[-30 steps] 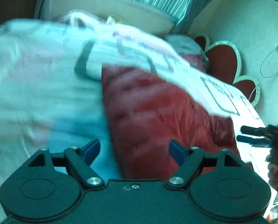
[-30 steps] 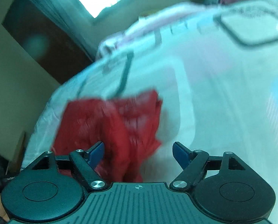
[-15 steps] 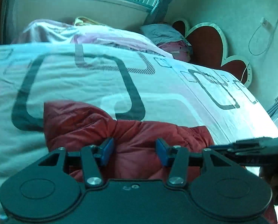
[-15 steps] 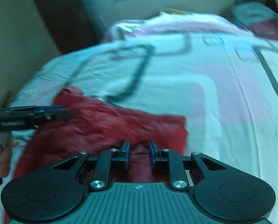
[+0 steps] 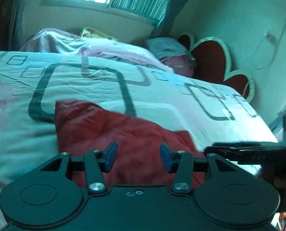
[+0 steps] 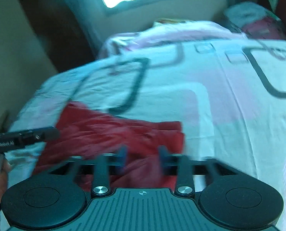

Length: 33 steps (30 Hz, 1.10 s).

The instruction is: Fold large clothes

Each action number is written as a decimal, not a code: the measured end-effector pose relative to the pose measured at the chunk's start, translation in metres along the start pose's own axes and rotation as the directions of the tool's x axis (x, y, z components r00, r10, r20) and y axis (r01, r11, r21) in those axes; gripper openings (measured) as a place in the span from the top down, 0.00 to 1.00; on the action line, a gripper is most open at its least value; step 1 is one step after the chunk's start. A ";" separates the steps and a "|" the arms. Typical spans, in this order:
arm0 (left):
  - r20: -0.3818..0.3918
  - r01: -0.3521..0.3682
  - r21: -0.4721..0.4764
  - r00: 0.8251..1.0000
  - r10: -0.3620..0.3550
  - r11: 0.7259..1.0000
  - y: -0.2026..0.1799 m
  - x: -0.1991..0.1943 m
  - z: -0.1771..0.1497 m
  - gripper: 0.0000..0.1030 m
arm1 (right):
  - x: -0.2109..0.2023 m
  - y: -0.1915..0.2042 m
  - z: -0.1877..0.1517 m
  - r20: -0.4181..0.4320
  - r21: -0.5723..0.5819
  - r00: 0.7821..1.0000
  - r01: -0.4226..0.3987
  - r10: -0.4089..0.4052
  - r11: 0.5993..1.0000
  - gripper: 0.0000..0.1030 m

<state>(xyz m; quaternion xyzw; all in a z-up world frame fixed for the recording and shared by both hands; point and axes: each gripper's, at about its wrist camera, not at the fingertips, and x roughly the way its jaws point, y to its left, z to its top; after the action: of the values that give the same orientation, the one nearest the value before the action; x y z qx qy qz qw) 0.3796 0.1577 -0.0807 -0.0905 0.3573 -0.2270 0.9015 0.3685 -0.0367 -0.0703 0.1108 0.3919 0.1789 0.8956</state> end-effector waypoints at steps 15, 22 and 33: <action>0.006 -0.142 0.160 0.990 0.143 0.977 -0.039 -0.048 -0.057 0.55 | -0.026 0.016 -0.035 -0.030 -0.049 0.998 -0.047 0.046 0.998 0.62; 0.018 -0.095 0.060 0.995 0.094 0.994 -0.073 -0.091 -0.097 0.62 | -0.084 0.037 -0.087 -0.048 -0.117 0.992 -0.125 0.120 0.985 0.62; -0.018 -0.255 0.149 0.965 0.261 0.955 -0.076 -0.063 -0.139 0.61 | -0.041 0.040 -0.135 -0.123 -0.144 0.990 -0.091 0.074 0.985 0.76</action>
<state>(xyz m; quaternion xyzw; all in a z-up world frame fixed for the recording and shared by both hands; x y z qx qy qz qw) 0.2179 0.1207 -0.1192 0.0272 0.3655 -0.1347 0.9206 0.2334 -0.0094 -0.1195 0.0490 0.4244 0.2509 0.8686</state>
